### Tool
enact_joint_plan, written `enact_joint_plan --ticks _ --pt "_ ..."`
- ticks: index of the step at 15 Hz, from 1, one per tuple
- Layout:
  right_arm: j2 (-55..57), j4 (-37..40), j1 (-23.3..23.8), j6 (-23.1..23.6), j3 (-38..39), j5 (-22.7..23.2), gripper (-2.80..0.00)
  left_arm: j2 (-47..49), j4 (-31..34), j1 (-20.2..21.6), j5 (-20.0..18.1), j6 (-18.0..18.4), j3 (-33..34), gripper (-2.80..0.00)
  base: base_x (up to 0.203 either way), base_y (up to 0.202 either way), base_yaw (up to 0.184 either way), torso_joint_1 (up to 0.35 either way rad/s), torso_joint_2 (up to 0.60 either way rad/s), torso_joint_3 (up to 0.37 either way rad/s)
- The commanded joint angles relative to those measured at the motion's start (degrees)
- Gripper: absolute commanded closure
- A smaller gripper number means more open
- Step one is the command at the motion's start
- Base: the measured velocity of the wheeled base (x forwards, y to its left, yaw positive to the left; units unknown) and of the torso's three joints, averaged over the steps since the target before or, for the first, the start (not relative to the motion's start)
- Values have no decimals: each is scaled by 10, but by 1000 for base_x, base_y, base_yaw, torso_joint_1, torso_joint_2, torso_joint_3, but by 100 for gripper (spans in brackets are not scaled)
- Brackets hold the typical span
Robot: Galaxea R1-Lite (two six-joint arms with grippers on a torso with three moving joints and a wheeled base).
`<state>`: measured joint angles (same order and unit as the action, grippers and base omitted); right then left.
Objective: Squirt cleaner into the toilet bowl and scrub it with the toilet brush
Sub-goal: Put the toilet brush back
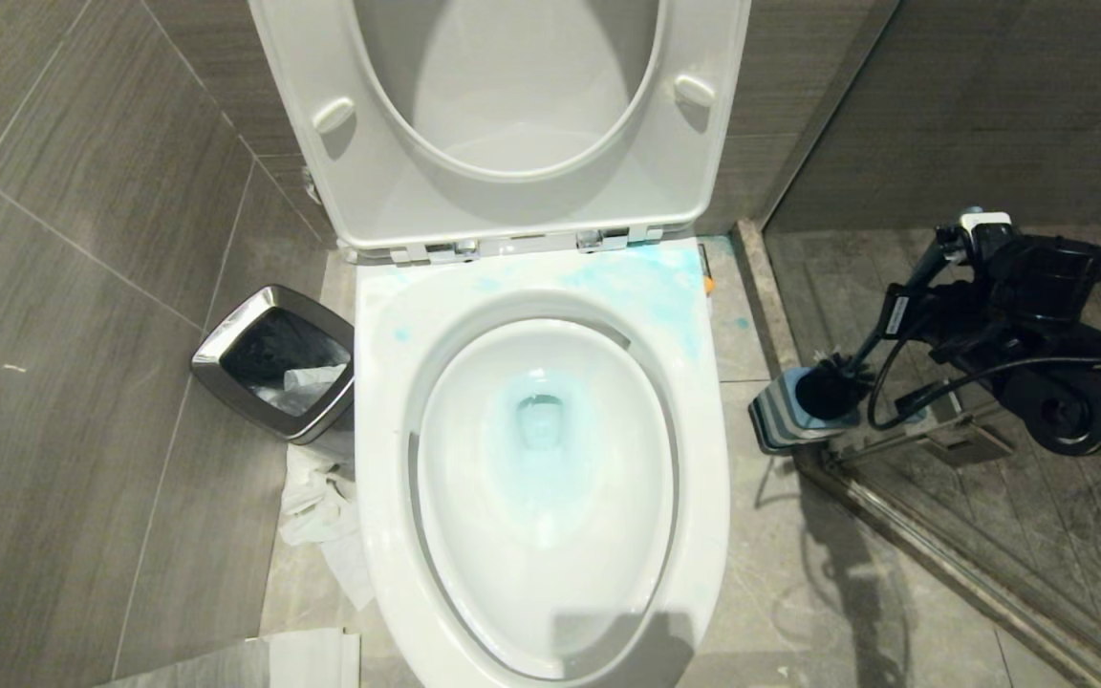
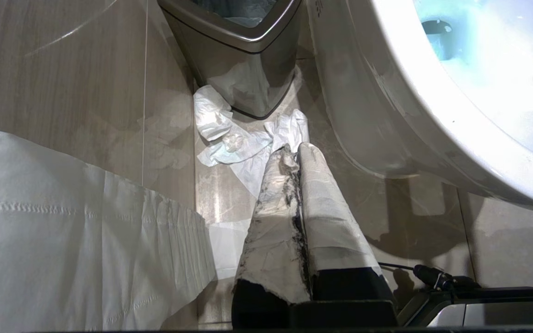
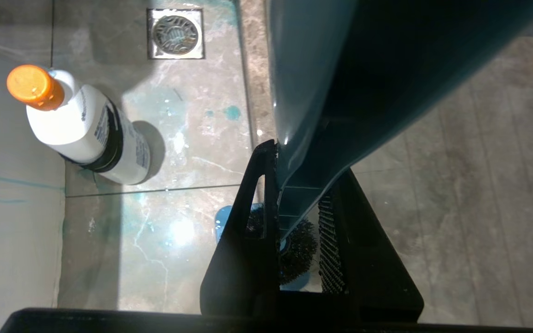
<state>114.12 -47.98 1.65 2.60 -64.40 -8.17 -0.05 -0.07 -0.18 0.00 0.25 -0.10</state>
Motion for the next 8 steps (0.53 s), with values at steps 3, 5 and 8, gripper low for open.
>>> enact_joint_plan --ticks 3,5,8 --pt "27 -4 -11 0 -1 0 0 0 0 0 0 0 0 0 0 0 0 0 0 0" --pt "40 -4 -16 0 2 -1 0 0 0 0 0 0 0 0 0 0 0 0 0 0" --pt "75 -33 -16 2 8 -2 0 0 0 0 0 0 0 0 0 0 0 0 0 0"
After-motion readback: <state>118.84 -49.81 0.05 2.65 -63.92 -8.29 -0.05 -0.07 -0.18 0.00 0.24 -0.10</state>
